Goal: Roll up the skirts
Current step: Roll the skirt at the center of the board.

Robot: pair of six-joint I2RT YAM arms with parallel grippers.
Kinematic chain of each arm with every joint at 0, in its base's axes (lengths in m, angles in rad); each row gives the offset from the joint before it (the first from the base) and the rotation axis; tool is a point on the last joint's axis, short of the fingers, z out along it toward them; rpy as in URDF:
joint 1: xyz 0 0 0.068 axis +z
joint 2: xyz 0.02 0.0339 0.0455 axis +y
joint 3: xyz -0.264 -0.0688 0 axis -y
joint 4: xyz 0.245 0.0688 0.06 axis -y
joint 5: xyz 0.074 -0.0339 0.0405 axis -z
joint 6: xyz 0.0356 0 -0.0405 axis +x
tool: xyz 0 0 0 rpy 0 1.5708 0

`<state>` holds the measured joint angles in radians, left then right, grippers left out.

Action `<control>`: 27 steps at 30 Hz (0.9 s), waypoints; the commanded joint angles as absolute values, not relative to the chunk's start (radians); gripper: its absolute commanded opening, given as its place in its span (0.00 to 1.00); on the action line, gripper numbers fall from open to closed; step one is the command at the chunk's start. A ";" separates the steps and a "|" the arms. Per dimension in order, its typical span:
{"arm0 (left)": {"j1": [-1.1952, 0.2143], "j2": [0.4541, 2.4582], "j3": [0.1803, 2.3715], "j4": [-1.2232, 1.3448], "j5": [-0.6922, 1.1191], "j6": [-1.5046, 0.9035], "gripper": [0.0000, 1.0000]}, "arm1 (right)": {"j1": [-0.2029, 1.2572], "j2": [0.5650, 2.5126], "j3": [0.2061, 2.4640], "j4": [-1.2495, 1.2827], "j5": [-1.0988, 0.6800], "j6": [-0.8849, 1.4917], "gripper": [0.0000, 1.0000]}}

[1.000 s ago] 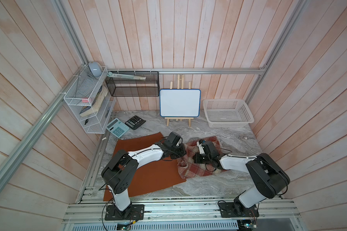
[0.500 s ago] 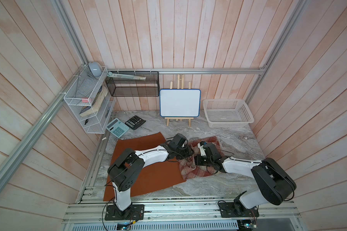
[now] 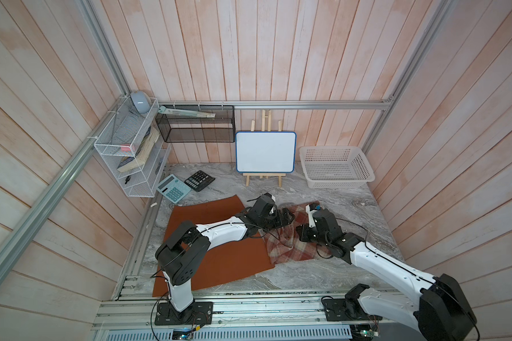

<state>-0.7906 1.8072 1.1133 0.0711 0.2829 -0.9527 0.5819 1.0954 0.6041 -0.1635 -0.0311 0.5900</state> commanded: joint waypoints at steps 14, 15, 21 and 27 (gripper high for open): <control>-0.787 1.829 1.117 0.173 0.334 -0.940 1.00 | 0.701 1.240 0.590 0.037 -0.215 0.633 0.00; -0.787 1.829 1.114 0.176 0.338 -0.941 0.99 | 0.698 1.261 0.586 0.049 -0.211 0.628 0.00; -0.787 1.823 1.107 0.179 0.347 -0.936 1.00 | 0.670 1.344 0.567 0.077 -0.192 0.617 0.00; -0.787 1.800 1.114 0.146 0.346 -0.902 1.00 | 0.649 1.382 0.552 0.065 -0.173 0.601 0.00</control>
